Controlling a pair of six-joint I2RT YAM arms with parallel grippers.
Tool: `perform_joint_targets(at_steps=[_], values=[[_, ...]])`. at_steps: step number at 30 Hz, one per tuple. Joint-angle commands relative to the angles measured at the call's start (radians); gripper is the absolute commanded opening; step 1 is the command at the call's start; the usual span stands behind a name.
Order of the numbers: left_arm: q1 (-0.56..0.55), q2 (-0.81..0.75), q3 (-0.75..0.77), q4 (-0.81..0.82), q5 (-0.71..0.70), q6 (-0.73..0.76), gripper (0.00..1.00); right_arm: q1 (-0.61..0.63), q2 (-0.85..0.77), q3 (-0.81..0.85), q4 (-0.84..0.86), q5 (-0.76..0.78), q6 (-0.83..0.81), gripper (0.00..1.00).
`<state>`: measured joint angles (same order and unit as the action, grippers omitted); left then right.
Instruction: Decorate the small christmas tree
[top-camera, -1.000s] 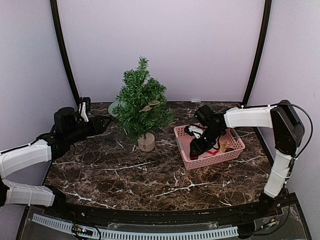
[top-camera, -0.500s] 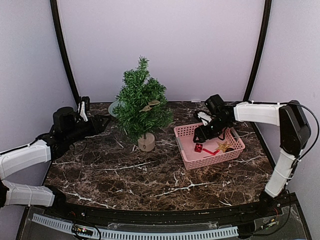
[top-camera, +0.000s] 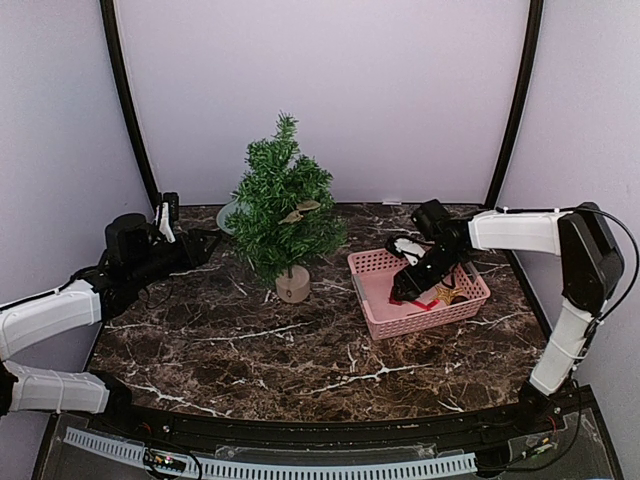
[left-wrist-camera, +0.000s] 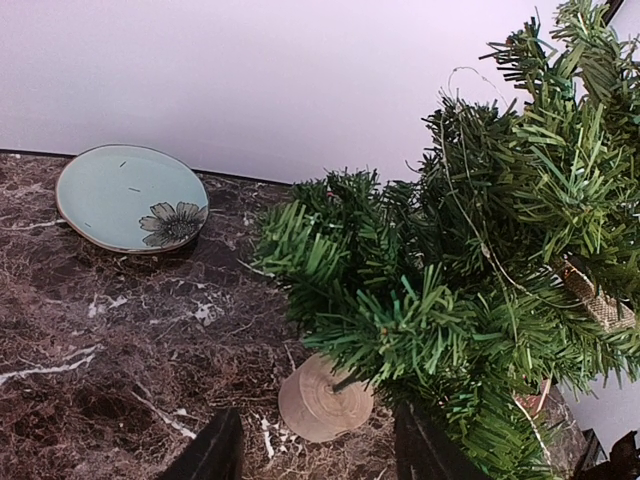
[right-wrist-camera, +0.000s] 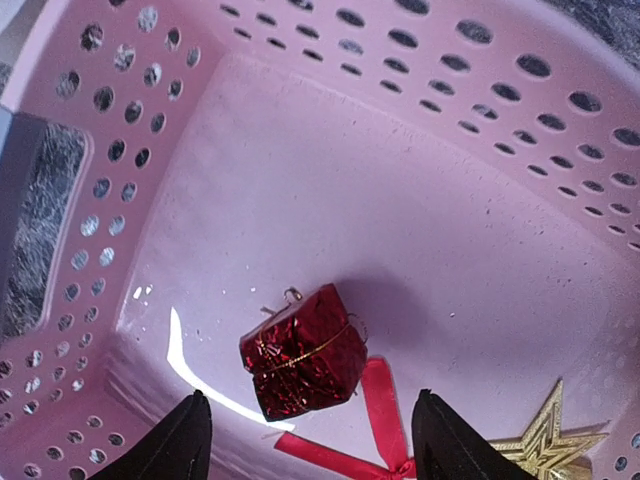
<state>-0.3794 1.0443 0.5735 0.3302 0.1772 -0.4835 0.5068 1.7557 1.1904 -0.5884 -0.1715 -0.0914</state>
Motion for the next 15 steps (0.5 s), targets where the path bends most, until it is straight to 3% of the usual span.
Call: perform_joint_targets(at_steps=[1,15], values=[[0.005,-0.025,-0.006,0.032,0.005,0.002,0.53,0.027,-0.015,-0.026,-0.021,0.04,-0.104,0.7],[0.005,-0.017,0.001,0.038,0.008,0.002,0.53,0.057,0.089,0.057,0.037,0.158,-0.142,0.66]])
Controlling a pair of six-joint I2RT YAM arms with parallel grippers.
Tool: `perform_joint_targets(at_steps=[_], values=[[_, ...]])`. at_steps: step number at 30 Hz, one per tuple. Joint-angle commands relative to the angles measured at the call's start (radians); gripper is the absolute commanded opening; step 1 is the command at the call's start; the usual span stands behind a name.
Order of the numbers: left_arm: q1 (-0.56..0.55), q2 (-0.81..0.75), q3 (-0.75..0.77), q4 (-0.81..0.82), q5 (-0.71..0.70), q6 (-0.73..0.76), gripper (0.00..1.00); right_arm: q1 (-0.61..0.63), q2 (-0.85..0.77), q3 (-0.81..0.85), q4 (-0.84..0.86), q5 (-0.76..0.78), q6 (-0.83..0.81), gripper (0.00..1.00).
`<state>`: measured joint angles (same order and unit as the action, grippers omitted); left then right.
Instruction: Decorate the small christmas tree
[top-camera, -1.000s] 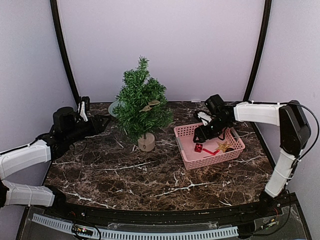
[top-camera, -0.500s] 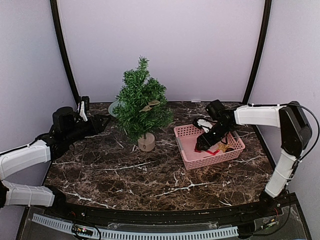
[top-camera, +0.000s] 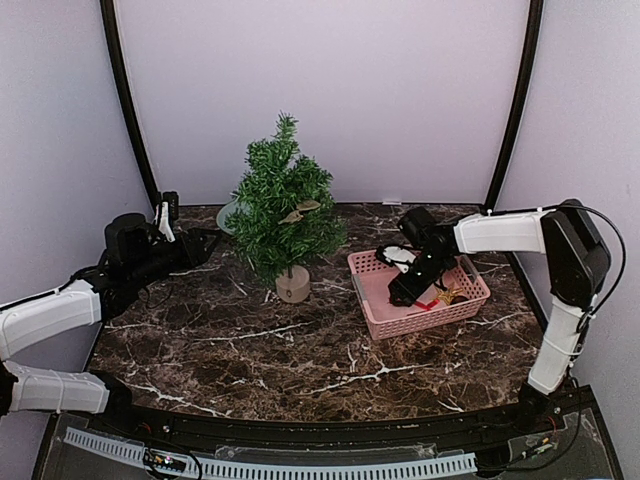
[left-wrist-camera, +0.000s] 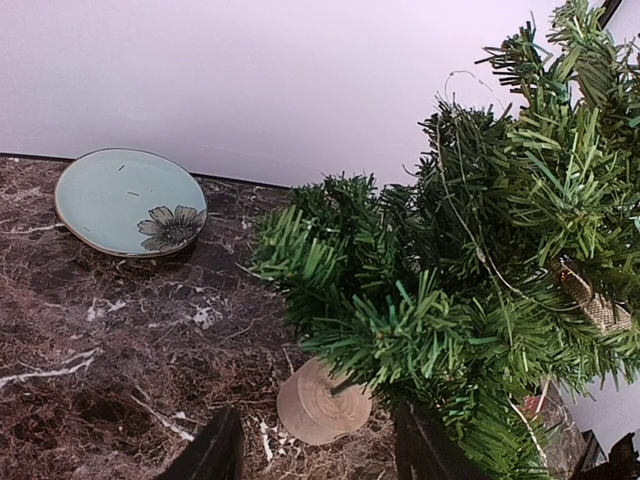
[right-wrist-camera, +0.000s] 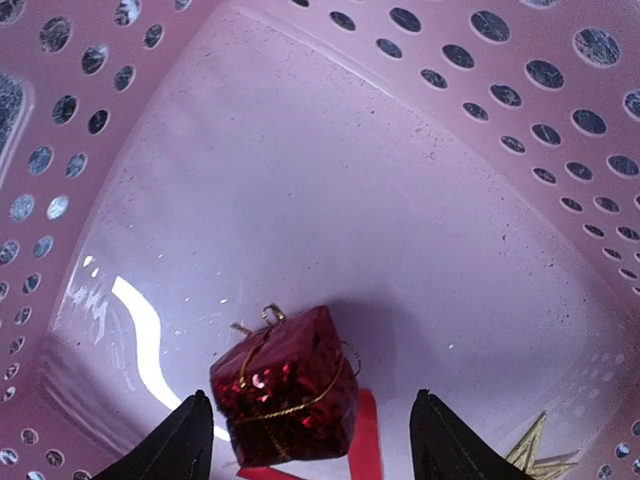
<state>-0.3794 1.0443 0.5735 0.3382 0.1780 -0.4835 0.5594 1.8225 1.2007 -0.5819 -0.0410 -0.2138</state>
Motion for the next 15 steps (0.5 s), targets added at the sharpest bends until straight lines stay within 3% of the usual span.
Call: perform_joint_targets(at_steps=[1,5,11,15], values=[[0.005,-0.017,0.001,0.03,0.008,0.002,0.53,0.005,0.021,0.05,0.036,0.025,-0.019,0.66],[0.005,-0.018,-0.001,0.028,0.008,0.001,0.53,0.005,0.021,0.055,0.047,0.007,-0.019,0.59],[0.005,-0.019,0.001,0.026,0.007,0.003,0.53,0.005,0.036,0.063,0.027,-0.003,-0.014,0.4],[0.005,-0.024,0.002,0.024,0.006,0.005,0.53,0.005,0.016,0.053,0.02,-0.011,-0.007,0.37]])
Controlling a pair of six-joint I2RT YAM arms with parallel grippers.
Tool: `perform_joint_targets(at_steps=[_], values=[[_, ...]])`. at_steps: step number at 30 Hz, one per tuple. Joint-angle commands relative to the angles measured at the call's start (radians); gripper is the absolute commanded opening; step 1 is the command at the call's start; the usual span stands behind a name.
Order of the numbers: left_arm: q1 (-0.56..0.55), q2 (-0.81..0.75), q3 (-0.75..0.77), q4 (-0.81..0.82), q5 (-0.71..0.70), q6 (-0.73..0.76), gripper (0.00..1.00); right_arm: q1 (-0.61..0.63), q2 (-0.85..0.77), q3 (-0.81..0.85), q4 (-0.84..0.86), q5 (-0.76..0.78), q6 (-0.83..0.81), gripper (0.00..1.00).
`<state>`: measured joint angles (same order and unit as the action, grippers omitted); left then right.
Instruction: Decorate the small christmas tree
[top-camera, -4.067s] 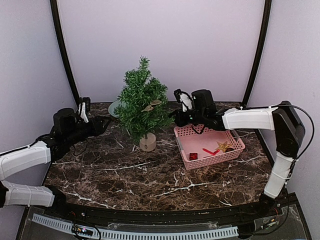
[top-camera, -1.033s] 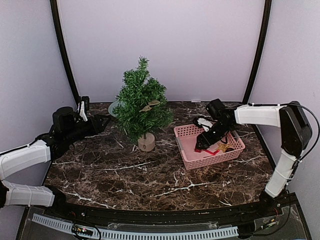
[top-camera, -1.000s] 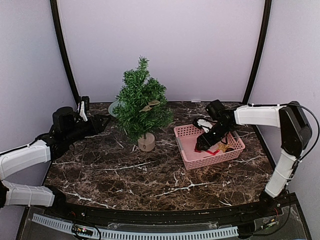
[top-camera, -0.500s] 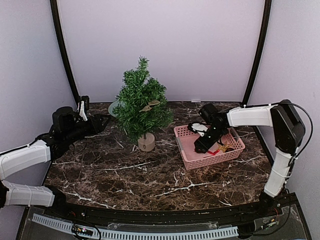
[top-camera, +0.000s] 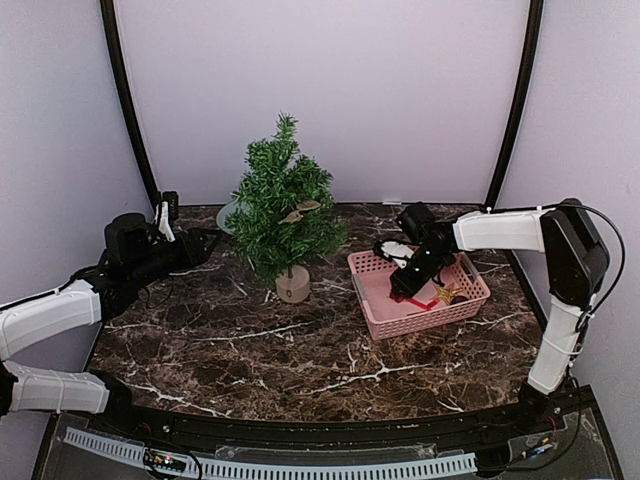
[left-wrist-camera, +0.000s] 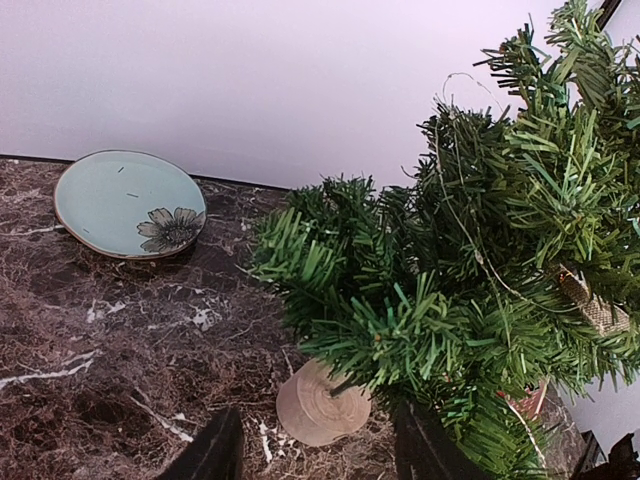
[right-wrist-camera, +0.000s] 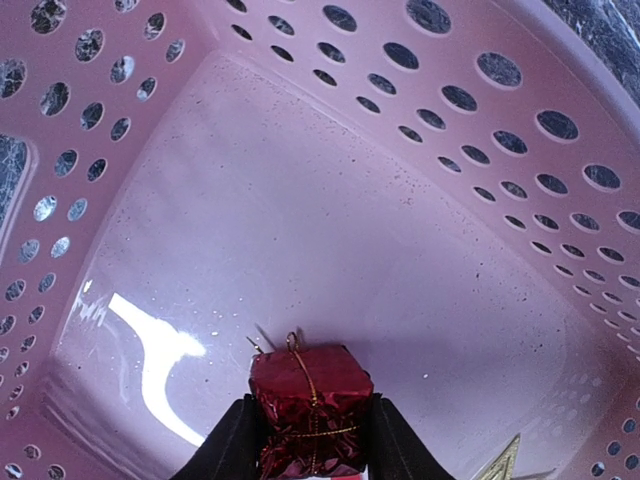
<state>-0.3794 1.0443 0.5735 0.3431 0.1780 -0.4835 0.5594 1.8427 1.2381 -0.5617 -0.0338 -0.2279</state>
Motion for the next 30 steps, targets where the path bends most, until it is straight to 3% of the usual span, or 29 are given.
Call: perform_joint_targets(at_steps=[1,11,22,30], values=[[0.005,-0.025,0.001,0.019,0.005,0.005,0.53,0.004,-0.012,0.013,-0.001,-0.025,0.011,0.37],[0.005,-0.053,-0.006,0.01,-0.002,0.006,0.53,-0.001,0.024,0.029,-0.008,-0.046,0.028,0.53],[0.005,-0.064,-0.01,0.007,-0.008,0.008,0.53,-0.004,0.035,0.044,-0.028,-0.035,0.028,0.41],[0.005,-0.063,-0.009,0.009,-0.007,0.008,0.54,-0.003,-0.123,0.055,-0.021,-0.068,0.062,0.36]])
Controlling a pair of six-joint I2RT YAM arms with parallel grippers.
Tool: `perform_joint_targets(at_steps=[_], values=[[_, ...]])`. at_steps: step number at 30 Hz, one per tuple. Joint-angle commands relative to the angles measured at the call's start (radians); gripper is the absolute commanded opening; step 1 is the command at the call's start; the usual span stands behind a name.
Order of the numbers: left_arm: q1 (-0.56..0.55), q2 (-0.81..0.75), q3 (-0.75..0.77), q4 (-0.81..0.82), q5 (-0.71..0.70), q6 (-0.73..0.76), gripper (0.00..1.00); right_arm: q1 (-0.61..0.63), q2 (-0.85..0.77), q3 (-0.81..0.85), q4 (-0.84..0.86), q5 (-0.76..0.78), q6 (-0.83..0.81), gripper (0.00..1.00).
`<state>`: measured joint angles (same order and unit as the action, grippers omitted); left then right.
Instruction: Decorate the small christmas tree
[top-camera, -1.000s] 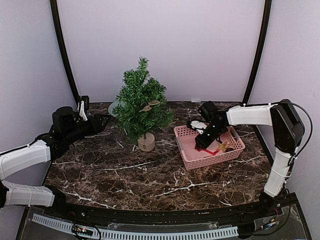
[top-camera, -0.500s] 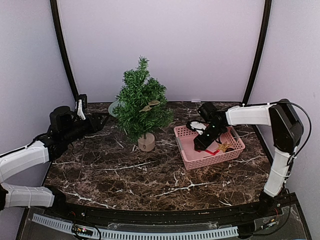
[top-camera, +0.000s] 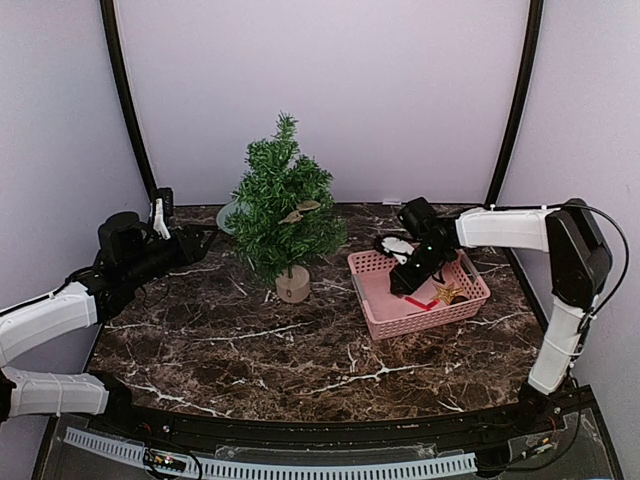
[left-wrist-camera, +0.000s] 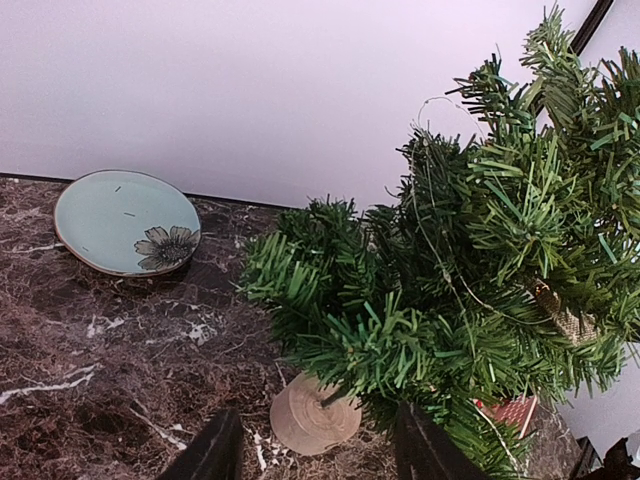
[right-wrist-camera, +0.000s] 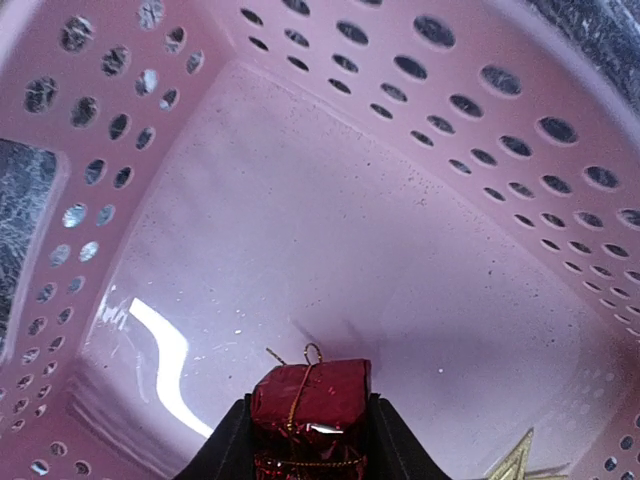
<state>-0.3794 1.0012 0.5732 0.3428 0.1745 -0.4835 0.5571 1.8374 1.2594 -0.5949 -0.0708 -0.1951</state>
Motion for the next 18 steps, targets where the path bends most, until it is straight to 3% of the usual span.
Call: perform_joint_targets(at_steps=[1,5,10,18], values=[[0.005,-0.02,-0.009,0.01,-0.004,0.008,0.53,0.0,-0.14,0.039,0.014,-0.038,0.032,0.36],[0.005,-0.015,-0.009,0.014,0.0,0.007,0.53,0.0,-0.234,0.091,0.041,-0.066,0.051,0.36],[0.005,-0.016,-0.009,0.017,-0.001,0.002,0.53,-0.004,-0.326,0.193,0.191,-0.125,0.098,0.35],[0.005,-0.022,-0.009,0.021,0.001,0.005,0.53,-0.008,-0.233,0.403,0.334,-0.323,0.193,0.35]])
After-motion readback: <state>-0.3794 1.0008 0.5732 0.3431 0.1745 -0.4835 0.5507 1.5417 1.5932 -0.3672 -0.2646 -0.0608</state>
